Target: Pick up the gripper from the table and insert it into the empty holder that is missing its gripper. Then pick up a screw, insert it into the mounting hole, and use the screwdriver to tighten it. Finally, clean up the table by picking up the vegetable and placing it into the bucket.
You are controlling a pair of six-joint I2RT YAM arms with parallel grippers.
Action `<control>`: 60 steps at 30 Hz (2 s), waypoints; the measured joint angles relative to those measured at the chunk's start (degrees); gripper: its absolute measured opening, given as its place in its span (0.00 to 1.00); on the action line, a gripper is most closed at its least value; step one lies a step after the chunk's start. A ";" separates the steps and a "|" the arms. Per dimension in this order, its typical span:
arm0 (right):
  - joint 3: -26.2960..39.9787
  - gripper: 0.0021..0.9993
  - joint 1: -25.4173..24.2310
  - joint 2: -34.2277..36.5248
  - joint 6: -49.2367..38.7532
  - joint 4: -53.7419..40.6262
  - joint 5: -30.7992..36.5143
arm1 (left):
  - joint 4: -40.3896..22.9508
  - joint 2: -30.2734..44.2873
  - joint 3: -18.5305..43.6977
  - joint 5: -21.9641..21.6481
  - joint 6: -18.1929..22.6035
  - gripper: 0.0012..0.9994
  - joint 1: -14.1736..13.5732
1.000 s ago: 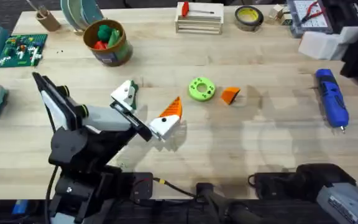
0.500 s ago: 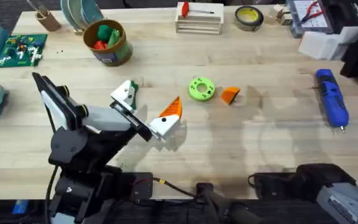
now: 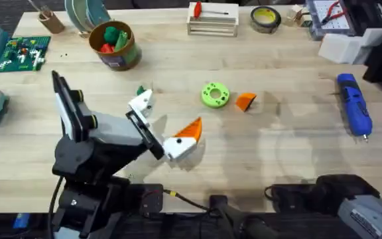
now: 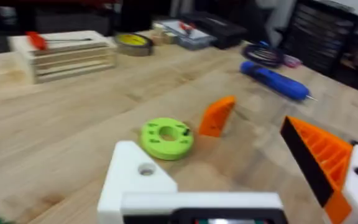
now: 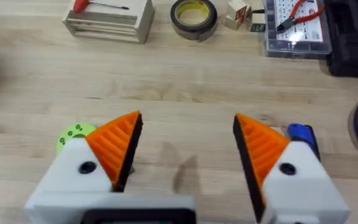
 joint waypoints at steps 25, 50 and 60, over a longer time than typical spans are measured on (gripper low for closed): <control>0.00 0.90 0.00 0.00 1.60 0.04 -1.57 | -1.38 0.02 0.02 13.78 2.86 0.99 0.00; 0.02 0.99 21.31 18.91 -7.15 -6.70 -8.20 | -1.38 0.01 0.02 13.76 2.88 0.99 0.00; 0.02 0.99 21.27 28.36 -8.68 -6.34 -8.19 | -1.38 0.02 0.02 13.76 2.98 0.99 0.00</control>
